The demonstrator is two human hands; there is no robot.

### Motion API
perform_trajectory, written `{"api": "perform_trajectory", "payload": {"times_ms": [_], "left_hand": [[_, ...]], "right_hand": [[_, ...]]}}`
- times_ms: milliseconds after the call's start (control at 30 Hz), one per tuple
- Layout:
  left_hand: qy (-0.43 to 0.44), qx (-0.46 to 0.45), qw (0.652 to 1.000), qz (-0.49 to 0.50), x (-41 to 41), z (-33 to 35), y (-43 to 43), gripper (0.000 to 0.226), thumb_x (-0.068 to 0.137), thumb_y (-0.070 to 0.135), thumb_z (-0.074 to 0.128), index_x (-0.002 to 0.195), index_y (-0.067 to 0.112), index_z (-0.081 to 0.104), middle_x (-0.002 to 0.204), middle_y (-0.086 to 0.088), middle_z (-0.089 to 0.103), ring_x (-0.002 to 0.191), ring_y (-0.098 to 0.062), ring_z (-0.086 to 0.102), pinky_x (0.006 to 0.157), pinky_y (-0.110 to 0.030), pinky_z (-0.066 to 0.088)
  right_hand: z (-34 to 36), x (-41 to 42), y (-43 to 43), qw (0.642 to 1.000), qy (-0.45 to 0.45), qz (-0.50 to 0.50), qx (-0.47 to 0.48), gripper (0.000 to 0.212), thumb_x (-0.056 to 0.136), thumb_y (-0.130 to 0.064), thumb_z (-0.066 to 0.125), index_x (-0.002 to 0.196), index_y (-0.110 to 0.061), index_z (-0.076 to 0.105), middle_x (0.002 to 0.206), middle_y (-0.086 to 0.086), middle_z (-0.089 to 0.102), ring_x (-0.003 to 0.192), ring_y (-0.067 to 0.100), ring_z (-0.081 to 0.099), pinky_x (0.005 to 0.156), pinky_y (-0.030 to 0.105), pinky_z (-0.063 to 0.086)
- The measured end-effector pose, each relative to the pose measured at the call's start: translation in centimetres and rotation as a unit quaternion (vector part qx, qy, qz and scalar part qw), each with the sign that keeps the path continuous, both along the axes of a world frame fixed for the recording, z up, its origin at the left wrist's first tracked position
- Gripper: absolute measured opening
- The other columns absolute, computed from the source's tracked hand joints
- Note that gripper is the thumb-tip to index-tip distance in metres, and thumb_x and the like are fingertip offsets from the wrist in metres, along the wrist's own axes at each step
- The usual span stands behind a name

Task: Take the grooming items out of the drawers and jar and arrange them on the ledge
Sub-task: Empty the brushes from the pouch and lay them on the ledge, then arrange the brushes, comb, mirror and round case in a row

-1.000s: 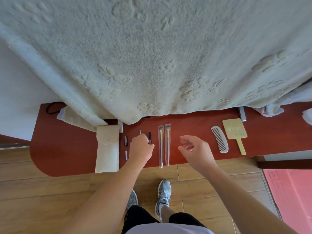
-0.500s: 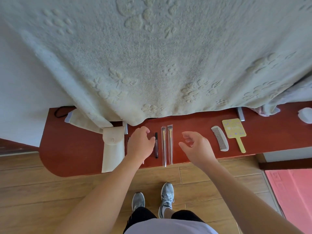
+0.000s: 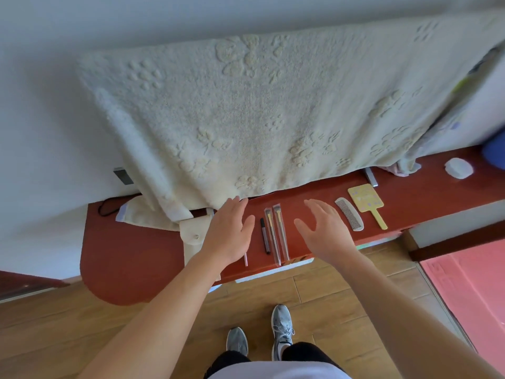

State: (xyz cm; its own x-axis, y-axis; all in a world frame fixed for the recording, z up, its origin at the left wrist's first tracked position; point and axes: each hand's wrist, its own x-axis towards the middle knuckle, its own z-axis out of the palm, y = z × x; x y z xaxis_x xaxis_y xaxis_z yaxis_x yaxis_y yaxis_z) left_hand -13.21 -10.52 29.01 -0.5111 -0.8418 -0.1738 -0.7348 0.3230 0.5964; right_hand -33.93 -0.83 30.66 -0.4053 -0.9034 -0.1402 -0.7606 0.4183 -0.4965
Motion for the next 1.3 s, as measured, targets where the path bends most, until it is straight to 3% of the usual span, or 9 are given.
{"api": "perform_trajectory", "payload": {"times_ms": [300, 433, 500, 600, 800, 933, 1067, 1300], "left_hand": [[-0.058, -0.093, 0.989, -0.101, -1.0, 2.2, 1.3, 0.054, 0.107, 0.038, 0.023, 0.156, 0.016, 0.027, 0.165, -0.003, 0.017, 0.154, -0.021, 0.005, 0.125, -0.042, 0.008], [-0.076, -0.120, 0.981, -0.136, -3.2, 3.3, 1.8, 0.053, 0.106, 0.037, 0.024, 0.151, 0.013, 0.036, 0.159, -0.005, 0.033, 0.150, -0.022, 0.021, 0.123, -0.042, 0.018], [-0.076, -0.145, 0.975, -0.152, -5.2, 4.0, 2.4, 0.051, 0.106, 0.036, 0.028, 0.146, 0.010, 0.044, 0.151, -0.005, 0.045, 0.142, -0.021, 0.034, 0.119, -0.041, 0.027], [-0.070, -0.154, 0.970, -0.174, -9.0, 4.9, 4.2, 0.050, 0.105, 0.034, 0.030, 0.146, 0.008, 0.045, 0.150, -0.006, 0.046, 0.140, -0.022, 0.037, 0.118, -0.041, 0.028], [-0.065, -0.138, 0.963, -0.224, -18.2, 5.7, 10.0, 0.050, 0.106, 0.033, 0.030, 0.149, 0.010, 0.040, 0.157, -0.009, 0.037, 0.148, -0.024, 0.025, 0.122, -0.041, 0.020], [-0.044, -0.157, 0.957, -0.241, -23.7, 6.5, 13.6, 0.043, 0.105, 0.026, 0.034, 0.139, 0.007, 0.051, 0.148, -0.010, 0.047, 0.141, -0.026, 0.036, 0.116, -0.041, 0.028], [-0.024, -0.160, 0.952, -0.259, -28.2, 6.2, 15.8, 0.045, 0.104, 0.029, 0.035, 0.143, 0.011, 0.048, 0.151, -0.006, 0.045, 0.144, -0.023, 0.033, 0.118, -0.039, 0.027], [-0.042, -0.139, 0.951, -0.273, -35.0, 5.2, 16.1, 0.051, 0.105, 0.034, 0.030, 0.152, 0.014, 0.036, 0.159, -0.006, 0.033, 0.150, -0.021, 0.022, 0.122, -0.042, 0.022]], "right_hand": [[1.6, -0.2, 4.7, 0.995, 0.086, -0.042, 0.022, 0.056, 0.100, -0.047, 0.033, 0.148, -0.017, 0.039, 0.156, -0.001, 0.035, 0.147, 0.017, 0.020, 0.121, 0.039, 0.017], [2.6, -1.7, 7.0, 0.994, 0.092, -0.060, 0.018, 0.054, 0.101, -0.044, 0.030, 0.146, -0.016, 0.042, 0.153, 0.000, 0.039, 0.145, 0.019, 0.024, 0.121, 0.041, 0.018], [3.3, -3.0, 8.5, 0.992, 0.104, -0.067, 0.008, 0.050, 0.100, -0.041, 0.031, 0.140, -0.016, 0.047, 0.145, -0.002, 0.047, 0.139, 0.020, 0.033, 0.117, 0.041, 0.025], [4.5, -5.7, 11.3, 0.990, 0.122, -0.077, -0.002, 0.044, 0.100, -0.038, 0.033, 0.133, -0.016, 0.052, 0.131, -0.003, 0.054, 0.127, 0.020, 0.041, 0.111, 0.038, 0.030], [6.0, -12.9, 18.3, 0.983, 0.141, -0.121, 0.010, 0.048, 0.103, -0.039, 0.031, 0.143, -0.015, 0.044, 0.148, -0.001, 0.044, 0.140, 0.019, 0.031, 0.118, 0.036, 0.019], [5.9, -18.2, 22.6, 0.979, 0.143, -0.144, 0.012, 0.046, 0.101, -0.039, 0.033, 0.137, -0.015, 0.048, 0.144, -0.002, 0.048, 0.136, 0.018, 0.035, 0.117, 0.036, 0.023], [6.1, -22.3, 25.6, 0.976, 0.139, -0.164, 0.022, 0.050, 0.100, -0.040, 0.031, 0.141, -0.016, 0.045, 0.146, -0.003, 0.045, 0.138, 0.017, 0.032, 0.118, 0.039, 0.024], [6.0, -28.3, 27.1, 0.972, 0.124, -0.197, 0.022, 0.037, 0.095, -0.043, 0.025, 0.108, -0.020, 0.051, 0.113, -0.008, 0.054, 0.114, 0.016, 0.045, 0.105, 0.038, 0.038]]}}
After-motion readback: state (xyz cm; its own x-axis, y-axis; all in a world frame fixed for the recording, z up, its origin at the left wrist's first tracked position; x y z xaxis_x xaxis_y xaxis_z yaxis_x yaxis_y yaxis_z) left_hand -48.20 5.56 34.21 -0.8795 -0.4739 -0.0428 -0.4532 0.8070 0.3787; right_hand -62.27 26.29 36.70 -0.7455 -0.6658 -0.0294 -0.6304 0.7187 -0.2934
